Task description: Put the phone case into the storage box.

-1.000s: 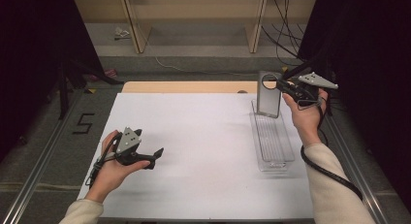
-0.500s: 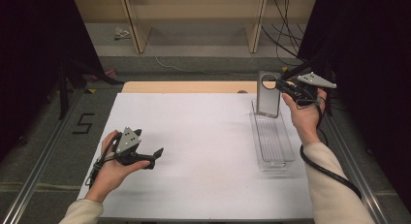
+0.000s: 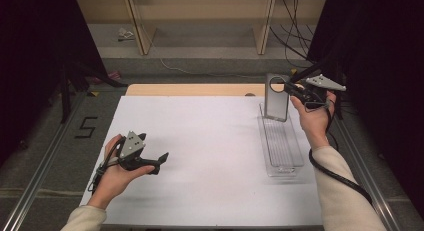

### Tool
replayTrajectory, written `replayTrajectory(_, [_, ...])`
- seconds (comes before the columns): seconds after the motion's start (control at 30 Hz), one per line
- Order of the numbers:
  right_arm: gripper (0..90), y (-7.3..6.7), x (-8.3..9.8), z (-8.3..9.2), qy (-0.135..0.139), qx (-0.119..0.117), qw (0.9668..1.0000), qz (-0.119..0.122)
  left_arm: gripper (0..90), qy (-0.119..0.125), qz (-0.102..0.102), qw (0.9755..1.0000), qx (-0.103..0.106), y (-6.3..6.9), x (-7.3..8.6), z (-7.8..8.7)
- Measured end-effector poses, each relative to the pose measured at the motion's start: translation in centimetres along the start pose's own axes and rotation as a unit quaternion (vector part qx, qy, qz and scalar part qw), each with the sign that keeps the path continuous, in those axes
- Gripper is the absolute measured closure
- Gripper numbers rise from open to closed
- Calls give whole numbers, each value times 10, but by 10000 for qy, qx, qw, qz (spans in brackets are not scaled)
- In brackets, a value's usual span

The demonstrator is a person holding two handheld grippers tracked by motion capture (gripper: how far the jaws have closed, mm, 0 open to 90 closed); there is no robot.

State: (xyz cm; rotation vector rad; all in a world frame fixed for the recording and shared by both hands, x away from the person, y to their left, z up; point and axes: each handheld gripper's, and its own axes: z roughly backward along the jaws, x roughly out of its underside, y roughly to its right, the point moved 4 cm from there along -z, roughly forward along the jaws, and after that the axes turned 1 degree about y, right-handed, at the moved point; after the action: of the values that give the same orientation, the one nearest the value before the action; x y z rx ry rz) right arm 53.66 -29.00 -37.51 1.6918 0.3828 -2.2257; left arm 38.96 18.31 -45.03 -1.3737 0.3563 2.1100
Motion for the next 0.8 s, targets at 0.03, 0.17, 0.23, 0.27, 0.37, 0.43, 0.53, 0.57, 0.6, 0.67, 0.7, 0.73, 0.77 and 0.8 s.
replayTrajectory(0.03, [822,0,0,0,-7,4,10000,4,20,0,-1,10000,-1,0,0,0])
replayTrajectory(0.17, [822,1,1,-1,-16,9,10000,-7,20,0,-2,10000,-2,0,0,0])
replayTrajectory(0.23, [822,1,1,-1,-17,8,10000,-15,20,-2,0,10000,-2,0,0,0])
replayTrajectory(0.27, [823,1,1,-2,-19,10,10000,-17,20,1,0,10000,-4,0,0,0])
replayTrajectory(0.37, [822,1,2,-2,-30,15,10000,-19,20,0,-13,10000,-9,0,0,0])
replayTrajectory(0.43, [822,1,2,-3,-31,16,10000,-18,20,0,-15,10000,-12,0,0,0])
replayTrajectory(0.53, [822,1,2,-3,-39,19,10000,-5,20,2,-10,10000,-9,0,0,0])
replayTrajectory(0.57, [822,1,3,-4,-46,19,10000,-7,20,1,-7,10000,-11,-1,0,0])
replayTrajectory(0.6, [822,1,3,-4,-51,17,10000,-11,20,-1,-8,10000,-10,-1,0,0])
replayTrajectory(0.67, [822,1,4,-5,-62,24,10000,0,20,-2,2,10000,-6,0,0,0])
replayTrajectory(0.7, [822,1,4,-5,-70,20,10000,-1,20,-1,-9,10000,-10,0,0,0])
replayTrajectory(0.73, [822,1,4,-5,-74,20,10000,0,20,0,-7,10000,-9,-1,0,0])
replayTrajectory(0.77, [822,1,4,-6,-79,24,10000,4,20,1,-8,10000,-10,-1,0,0])
replayTrajectory(0.8, [822,1,5,-6,-77,20,10000,-1,21,1,-8,10000,-9,-1,0,0])
